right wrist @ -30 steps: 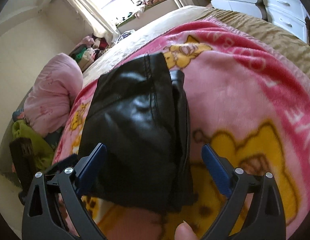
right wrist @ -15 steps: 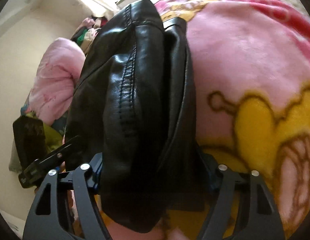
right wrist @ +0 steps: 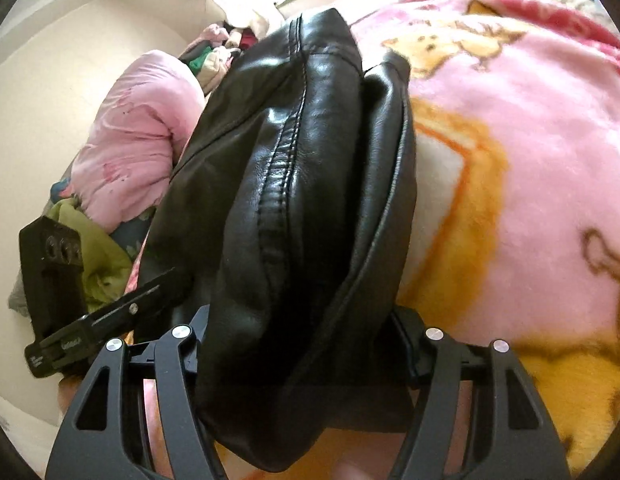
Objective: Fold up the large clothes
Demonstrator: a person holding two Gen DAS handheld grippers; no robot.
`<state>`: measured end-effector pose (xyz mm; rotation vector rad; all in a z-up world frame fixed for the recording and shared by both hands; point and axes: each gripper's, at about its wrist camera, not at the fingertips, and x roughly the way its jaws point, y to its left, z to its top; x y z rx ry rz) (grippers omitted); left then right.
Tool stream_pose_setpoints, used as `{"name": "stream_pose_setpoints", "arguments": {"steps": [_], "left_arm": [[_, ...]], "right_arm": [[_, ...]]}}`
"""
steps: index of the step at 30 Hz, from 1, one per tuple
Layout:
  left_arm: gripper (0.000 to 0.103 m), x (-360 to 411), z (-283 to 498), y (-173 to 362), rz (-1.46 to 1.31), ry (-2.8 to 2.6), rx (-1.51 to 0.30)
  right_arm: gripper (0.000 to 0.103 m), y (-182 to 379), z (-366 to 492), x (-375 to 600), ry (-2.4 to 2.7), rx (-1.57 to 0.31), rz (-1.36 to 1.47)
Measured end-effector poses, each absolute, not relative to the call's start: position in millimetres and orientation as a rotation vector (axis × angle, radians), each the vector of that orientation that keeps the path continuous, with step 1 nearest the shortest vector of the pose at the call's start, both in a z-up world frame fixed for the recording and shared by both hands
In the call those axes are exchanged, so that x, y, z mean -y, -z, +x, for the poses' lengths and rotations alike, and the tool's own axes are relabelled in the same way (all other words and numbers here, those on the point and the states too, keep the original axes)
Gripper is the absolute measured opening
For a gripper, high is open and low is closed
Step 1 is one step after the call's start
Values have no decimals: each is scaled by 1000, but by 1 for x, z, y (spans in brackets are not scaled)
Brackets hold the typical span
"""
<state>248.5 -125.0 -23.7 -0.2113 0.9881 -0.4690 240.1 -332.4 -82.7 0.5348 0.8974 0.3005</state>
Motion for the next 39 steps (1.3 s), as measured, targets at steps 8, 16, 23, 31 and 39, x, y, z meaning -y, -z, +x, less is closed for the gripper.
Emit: {"name": "stream_pose_setpoints", "arguments": {"steps": [8,16,23,31,39], "left_arm": [[90,133,244,15,-158,444,-951],[91,132,247,15,-146,441,-950],[91,132,248,14,-143,438,-949],[94,134,243,1,-118,415,-919],[94,127,229,-17,-101,397,-880]], "right_arm": [[73,81,238,328,-232,-883,498],[83,74,237,316,-175,-892,443],[91,67,228,320,-130,-889,375],[93,55,212,325,-105,-858,353],[95,33,191,328,-88,-792,317]]}}
